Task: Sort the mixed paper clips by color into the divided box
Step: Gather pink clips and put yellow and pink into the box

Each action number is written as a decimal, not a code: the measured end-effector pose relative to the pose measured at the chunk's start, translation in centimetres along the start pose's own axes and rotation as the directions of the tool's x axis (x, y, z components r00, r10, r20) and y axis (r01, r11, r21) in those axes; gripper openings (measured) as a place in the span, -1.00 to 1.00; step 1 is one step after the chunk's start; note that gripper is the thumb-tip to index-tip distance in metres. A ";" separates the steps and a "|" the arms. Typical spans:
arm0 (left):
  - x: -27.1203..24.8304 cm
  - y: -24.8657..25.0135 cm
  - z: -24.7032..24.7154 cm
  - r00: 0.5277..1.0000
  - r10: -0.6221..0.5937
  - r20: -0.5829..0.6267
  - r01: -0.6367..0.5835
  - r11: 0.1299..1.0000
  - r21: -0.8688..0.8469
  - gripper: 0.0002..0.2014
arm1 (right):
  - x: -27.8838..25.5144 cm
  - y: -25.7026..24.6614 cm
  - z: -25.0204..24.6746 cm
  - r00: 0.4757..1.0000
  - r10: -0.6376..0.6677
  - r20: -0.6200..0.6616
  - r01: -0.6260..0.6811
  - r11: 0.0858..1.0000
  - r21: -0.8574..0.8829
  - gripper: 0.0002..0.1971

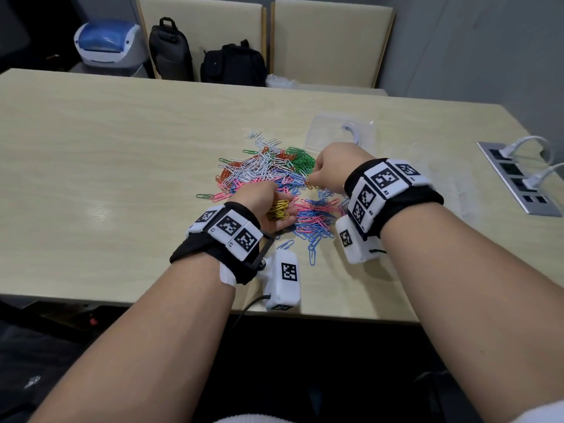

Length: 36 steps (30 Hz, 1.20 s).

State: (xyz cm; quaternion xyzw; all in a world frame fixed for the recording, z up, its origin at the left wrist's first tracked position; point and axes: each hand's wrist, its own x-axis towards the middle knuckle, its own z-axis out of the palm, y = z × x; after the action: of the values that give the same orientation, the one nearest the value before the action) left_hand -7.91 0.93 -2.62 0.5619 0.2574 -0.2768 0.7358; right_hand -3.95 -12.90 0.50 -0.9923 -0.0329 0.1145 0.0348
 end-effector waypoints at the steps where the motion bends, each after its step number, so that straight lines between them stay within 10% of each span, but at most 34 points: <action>1: 0.0 0.0 0.0 1.000 0.001 0.000 -0.001 1.000 0.003 -0.60 | -0.1 0.0 0.0 1.000 -0.004 0.001 0.004 1.000 0.013 -0.69; 21: 0.0 0.2 0.4 1.000 0.006 -0.001 -0.006 0.998 -0.068 -0.66 | -2.7 -2.2 -1.9 0.979 -0.183 0.089 0.158 0.959 0.234 -0.75; 28: -0.4 -0.1 0.0 1.000 0.002 0.019 -0.001 1.000 -0.024 -0.60 | 1.2 -1.5 0.5 0.999 -0.022 0.032 0.027 0.983 -0.184 -0.83; 36: -0.4 0.1 -0.3 1.000 -0.011 0.003 0.011 1.000 0.007 -0.62 | 1.7 -2.4 1.7 0.994 0.041 0.104 -0.022 0.984 -0.178 -0.72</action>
State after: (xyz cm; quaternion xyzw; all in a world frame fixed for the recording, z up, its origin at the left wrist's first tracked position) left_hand -8.14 1.28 -2.35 0.5627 0.2586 -0.2826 0.7326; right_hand -2.78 -10.30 -1.32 -0.9843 -0.0291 0.1645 -0.0569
